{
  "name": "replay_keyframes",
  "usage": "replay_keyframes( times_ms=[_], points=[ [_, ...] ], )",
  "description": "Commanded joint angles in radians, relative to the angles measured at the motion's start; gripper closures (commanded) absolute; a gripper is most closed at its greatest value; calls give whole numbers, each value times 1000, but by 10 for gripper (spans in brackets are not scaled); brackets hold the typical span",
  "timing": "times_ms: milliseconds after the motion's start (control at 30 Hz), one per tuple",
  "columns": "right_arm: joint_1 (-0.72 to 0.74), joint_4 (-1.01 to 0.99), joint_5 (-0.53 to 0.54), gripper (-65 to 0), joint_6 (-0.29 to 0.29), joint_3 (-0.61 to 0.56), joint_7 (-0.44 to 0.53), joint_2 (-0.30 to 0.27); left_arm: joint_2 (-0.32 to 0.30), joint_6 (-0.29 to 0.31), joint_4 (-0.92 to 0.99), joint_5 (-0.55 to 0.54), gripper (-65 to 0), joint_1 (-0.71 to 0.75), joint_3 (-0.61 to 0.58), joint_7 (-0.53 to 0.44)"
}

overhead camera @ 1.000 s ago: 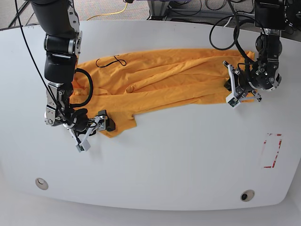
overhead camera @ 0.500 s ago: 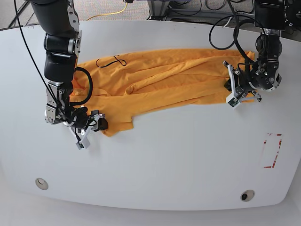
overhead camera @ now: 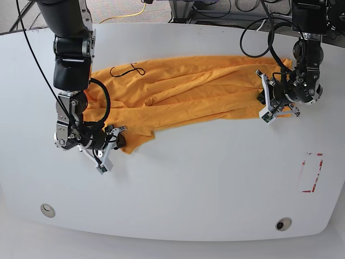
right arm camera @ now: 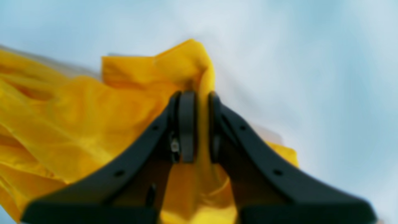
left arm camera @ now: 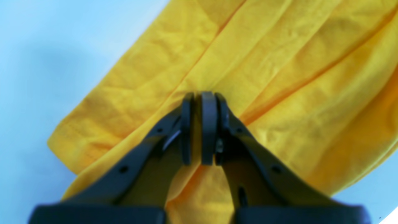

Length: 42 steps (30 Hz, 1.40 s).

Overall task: Layout the t-shirt on the table in an organized manner, then fold the t-shirt properly
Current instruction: 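Lower the open right gripper onto the shirt's side edge and grasp, then drag the held edge with the right gripper toward the collar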

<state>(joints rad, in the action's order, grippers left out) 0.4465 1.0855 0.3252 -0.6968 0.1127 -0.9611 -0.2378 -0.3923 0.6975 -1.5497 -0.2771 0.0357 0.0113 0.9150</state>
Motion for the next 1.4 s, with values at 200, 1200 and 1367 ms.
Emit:
replay_keyframes(
  times_ms=[200, 1200, 1367],
  points=[
    [-65, 350, 16, -62, -1, 48, -198, 15, -15, 1, -10, -3, -26, -13, 6, -9],
    [-470, 865, 16, -73, -1, 107, -435, 68, -15, 1, 33, -3, -28, -15, 3, -53],
    [-510, 865, 16, -168, -1, 106, -435, 68, -15, 1, 35, -1, -28, -13, 3, -61]
  ],
)
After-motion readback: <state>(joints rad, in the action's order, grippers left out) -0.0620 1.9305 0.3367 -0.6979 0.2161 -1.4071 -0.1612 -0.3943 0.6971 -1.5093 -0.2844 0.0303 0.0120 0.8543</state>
